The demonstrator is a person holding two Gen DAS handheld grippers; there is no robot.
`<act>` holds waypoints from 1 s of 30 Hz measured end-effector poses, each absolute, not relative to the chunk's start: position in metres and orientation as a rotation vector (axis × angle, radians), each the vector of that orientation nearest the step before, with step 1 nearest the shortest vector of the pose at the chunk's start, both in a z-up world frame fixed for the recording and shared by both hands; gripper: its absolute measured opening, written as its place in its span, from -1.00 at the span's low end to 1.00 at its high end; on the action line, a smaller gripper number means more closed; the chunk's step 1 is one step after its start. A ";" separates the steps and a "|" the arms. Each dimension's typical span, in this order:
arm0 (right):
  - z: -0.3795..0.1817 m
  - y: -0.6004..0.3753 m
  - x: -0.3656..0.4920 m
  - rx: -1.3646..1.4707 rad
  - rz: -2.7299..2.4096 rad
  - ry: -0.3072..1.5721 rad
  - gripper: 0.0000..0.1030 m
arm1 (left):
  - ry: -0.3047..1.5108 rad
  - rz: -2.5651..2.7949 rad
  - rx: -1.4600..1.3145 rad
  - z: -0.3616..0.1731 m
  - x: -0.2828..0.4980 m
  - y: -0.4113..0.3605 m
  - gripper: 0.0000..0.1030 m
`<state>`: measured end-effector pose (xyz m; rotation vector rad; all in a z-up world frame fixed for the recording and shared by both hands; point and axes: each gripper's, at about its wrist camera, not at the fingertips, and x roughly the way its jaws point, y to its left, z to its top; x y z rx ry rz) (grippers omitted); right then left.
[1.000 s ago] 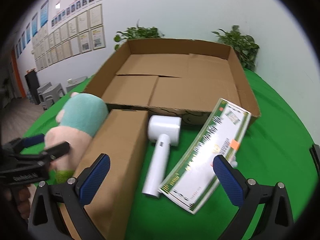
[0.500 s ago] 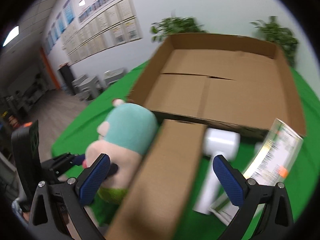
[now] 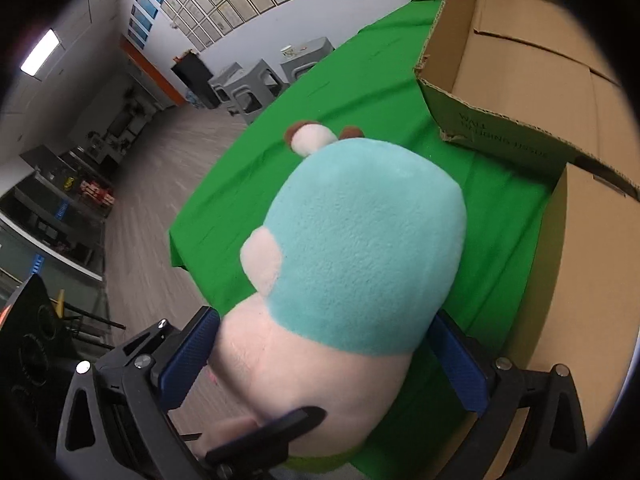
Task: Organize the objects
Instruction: 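Grasp the plush pig with the left gripper and lift it, then lower the plush pig into the cardboard tray and open the left gripper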
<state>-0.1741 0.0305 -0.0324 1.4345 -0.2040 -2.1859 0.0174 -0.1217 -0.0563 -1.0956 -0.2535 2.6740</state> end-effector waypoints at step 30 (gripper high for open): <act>0.084 0.098 -0.242 0.928 -2.637 -0.114 0.46 | -0.012 2.668 -0.563 0.082 -0.121 -0.051 -0.02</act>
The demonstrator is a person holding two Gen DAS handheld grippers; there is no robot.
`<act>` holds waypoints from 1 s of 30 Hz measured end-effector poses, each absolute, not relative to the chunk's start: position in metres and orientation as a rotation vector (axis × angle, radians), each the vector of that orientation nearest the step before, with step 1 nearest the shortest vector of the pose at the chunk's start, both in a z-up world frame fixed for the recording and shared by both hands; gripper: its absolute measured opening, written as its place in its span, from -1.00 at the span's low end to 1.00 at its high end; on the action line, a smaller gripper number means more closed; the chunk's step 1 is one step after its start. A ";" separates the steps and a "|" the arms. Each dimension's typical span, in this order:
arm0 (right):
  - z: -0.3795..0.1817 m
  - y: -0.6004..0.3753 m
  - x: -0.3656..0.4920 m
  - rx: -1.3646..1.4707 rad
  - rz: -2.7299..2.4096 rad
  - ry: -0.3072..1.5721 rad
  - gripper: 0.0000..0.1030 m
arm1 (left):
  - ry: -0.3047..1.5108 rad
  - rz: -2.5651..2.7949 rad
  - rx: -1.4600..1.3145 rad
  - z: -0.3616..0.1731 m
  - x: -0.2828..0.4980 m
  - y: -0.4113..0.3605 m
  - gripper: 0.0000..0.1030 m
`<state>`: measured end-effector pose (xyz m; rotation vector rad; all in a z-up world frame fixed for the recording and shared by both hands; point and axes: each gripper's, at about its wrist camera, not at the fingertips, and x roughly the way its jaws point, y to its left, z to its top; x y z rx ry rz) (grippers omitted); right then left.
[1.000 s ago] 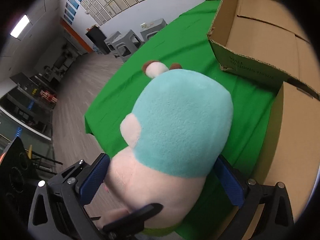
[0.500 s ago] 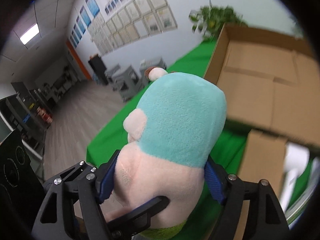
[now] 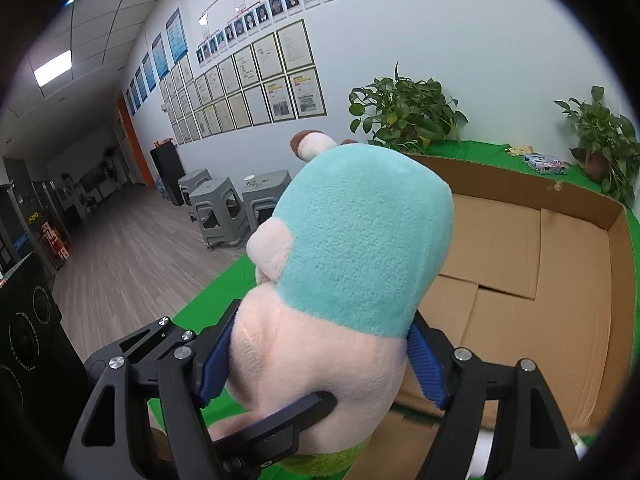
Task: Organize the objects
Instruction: 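Lower the plush pig into the cardboard tray and open the left gripper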
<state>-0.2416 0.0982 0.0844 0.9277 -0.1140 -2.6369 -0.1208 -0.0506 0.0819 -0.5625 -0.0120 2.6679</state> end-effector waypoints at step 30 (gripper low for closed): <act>-0.015 0.104 -0.328 1.150 -2.597 -0.136 0.69 | -0.187 2.663 -0.982 -0.050 -0.256 -0.118 0.10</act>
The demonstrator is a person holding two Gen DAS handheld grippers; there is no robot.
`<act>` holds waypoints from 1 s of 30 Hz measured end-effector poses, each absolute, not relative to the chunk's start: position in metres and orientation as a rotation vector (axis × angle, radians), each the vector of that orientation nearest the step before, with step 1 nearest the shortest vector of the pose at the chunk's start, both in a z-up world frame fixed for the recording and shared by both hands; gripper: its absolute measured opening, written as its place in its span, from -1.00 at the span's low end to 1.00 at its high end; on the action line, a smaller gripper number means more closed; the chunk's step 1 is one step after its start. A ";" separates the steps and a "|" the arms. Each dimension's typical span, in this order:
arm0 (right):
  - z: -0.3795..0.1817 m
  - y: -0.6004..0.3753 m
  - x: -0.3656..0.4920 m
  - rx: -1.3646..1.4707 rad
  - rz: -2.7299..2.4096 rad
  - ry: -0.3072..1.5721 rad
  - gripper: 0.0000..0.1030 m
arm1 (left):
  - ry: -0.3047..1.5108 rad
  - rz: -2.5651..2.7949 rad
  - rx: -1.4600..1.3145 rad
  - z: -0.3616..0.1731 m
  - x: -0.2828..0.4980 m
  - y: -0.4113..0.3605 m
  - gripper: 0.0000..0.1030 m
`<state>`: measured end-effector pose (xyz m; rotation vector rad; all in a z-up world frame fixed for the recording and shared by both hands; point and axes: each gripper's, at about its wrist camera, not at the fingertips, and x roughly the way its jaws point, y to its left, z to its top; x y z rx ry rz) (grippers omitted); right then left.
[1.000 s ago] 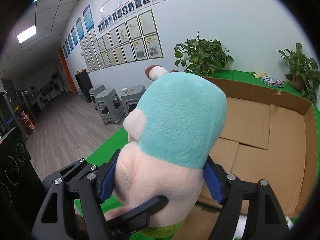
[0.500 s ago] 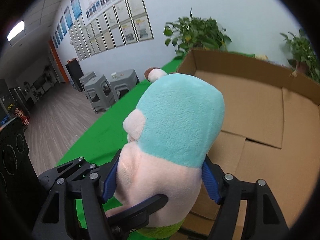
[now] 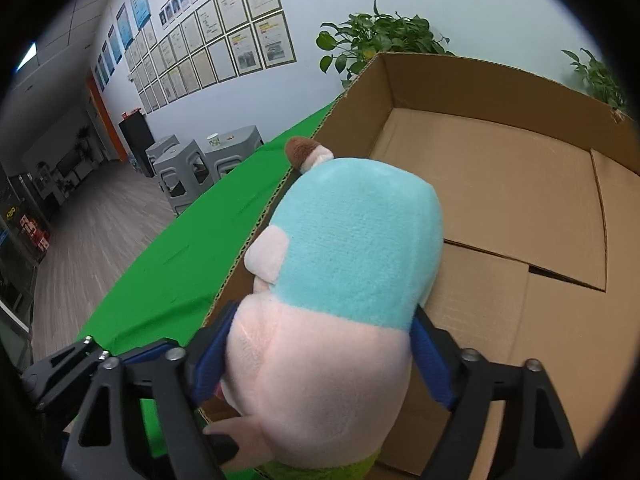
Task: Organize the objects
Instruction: 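Lower the plush pig into the cardboard tray and open the left gripper, then withdraw the left gripper and move the right gripper to the long brown box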
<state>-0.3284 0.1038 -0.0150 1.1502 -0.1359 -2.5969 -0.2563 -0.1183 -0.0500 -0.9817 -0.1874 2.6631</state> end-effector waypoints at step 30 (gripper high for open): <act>0.037 0.337 -0.198 1.170 -3.153 -0.197 0.63 | -0.248 2.645 -1.125 -0.073 -0.260 -0.145 -0.81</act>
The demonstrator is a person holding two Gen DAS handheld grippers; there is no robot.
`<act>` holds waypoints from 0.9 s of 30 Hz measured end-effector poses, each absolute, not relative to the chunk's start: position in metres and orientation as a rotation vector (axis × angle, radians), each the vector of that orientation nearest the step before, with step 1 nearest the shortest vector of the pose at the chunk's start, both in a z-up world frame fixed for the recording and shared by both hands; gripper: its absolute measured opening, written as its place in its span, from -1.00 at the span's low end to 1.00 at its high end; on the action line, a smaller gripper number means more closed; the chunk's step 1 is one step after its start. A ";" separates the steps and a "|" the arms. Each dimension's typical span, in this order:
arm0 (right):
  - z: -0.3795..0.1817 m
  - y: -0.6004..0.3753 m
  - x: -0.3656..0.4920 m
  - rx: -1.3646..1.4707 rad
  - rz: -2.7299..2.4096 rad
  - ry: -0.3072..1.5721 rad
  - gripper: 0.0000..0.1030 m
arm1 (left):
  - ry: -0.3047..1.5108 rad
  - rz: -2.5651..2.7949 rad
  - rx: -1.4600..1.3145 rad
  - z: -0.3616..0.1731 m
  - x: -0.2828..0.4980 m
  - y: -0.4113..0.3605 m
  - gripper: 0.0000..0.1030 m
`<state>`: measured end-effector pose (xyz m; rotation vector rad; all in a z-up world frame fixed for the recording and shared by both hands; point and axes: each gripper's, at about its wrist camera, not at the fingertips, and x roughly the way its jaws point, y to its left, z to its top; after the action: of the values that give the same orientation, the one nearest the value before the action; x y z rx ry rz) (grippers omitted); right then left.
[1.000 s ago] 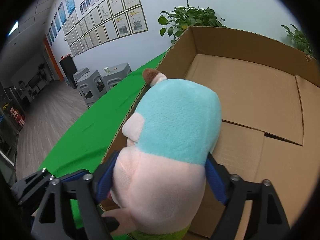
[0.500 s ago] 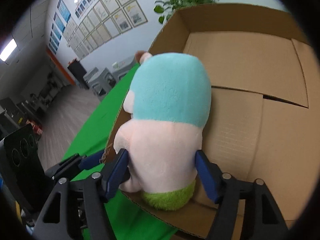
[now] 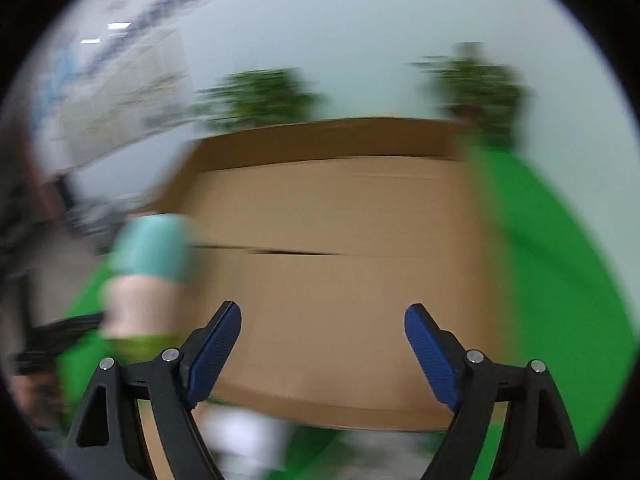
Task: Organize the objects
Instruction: 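Withdraw the left gripper and move the right gripper to the long brown box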
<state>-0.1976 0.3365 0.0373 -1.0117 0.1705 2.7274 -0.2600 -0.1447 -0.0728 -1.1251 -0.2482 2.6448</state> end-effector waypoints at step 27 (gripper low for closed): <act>-0.036 0.408 -0.210 -1.213 2.543 0.255 -0.84 | -0.087 2.719 -1.099 -0.063 -0.227 -0.125 -0.81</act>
<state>-0.2103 0.4077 -0.0355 -1.2126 0.2548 2.5432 -0.2272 -0.1252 -0.0629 -1.0993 -0.0875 2.7190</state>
